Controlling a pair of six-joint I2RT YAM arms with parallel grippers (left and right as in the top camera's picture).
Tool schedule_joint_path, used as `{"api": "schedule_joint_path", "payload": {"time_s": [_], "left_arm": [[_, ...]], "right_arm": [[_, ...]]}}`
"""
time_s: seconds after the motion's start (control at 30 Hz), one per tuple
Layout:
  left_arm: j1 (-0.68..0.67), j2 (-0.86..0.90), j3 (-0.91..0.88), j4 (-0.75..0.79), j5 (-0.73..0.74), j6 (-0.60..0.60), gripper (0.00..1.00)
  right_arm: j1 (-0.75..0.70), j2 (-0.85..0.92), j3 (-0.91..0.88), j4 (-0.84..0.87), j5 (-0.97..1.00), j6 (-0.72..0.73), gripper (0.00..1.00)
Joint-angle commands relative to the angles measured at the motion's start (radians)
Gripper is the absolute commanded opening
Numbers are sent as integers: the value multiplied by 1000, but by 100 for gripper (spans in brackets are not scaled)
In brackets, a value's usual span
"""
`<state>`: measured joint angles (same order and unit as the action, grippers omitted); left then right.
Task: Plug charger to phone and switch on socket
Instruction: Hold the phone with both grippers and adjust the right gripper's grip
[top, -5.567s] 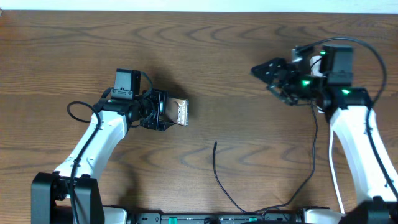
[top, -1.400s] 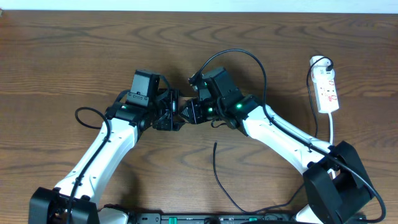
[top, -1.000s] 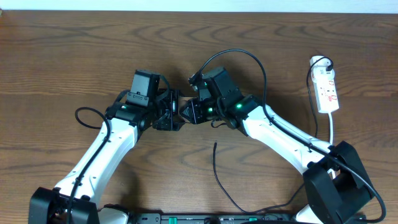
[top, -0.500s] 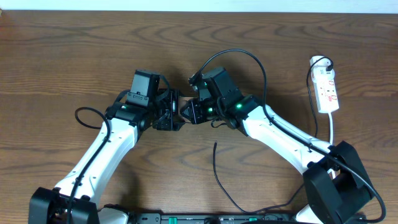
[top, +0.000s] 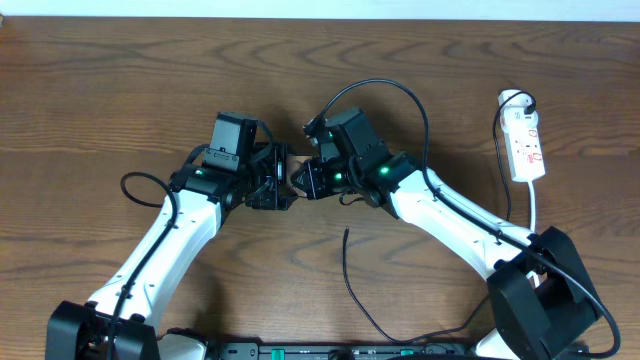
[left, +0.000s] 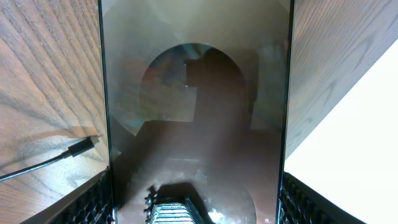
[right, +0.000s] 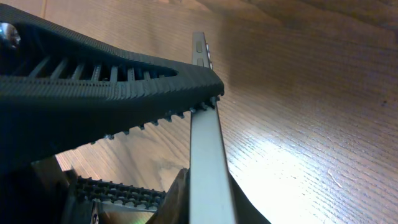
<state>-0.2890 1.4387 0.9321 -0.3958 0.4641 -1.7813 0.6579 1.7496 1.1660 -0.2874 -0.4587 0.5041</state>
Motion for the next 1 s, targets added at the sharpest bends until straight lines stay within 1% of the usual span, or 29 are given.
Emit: {"api": "schedule_joint_path", "payload": {"time_s": [0.0, 0.07, 0.17, 0.23, 0.33, 0.37, 0.4, 0.47, 0.5, 0.6, 0.63, 0.67, 0.97], "left_arm": [[-5, -14, 42, 8, 21, -4, 7], [-5, -14, 42, 8, 21, -4, 7], [-5, -14, 42, 8, 21, -4, 8], [-5, -14, 42, 8, 21, -3, 13], [-5, -14, 42, 8, 21, 0, 17], [-5, -14, 42, 8, 21, 0, 21], [-5, -14, 42, 8, 21, 0, 23], [-5, -14, 42, 8, 21, 0, 33], [-5, -14, 42, 8, 21, 2, 40], [-5, -14, 42, 8, 21, 30, 67], [-5, -14, 42, 8, 18, 34, 74], [-5, -14, 42, 8, 17, 34, 84], [-5, -14, 42, 8, 14, 42, 86]], "right_arm": [[11, 3, 16, 3, -3, -11, 9], [11, 3, 16, 4, -3, -11, 7], [11, 3, 16, 6, -3, -3, 2], [11, 3, 16, 7, -3, 0, 1], [11, 3, 16, 7, -3, 5, 1], [11, 3, 16, 8, -3, 6, 1], [11, 3, 16, 8, -3, 8, 1], [11, 3, 16, 8, -3, 8, 1], [11, 3, 16, 8, -3, 8, 1], [10, 3, 16, 8, -3, 8, 1], [10, 3, 16, 8, -3, 8, 1], [10, 3, 16, 9, -3, 8, 1], [2, 3, 16, 19, -3, 8, 1]]}}
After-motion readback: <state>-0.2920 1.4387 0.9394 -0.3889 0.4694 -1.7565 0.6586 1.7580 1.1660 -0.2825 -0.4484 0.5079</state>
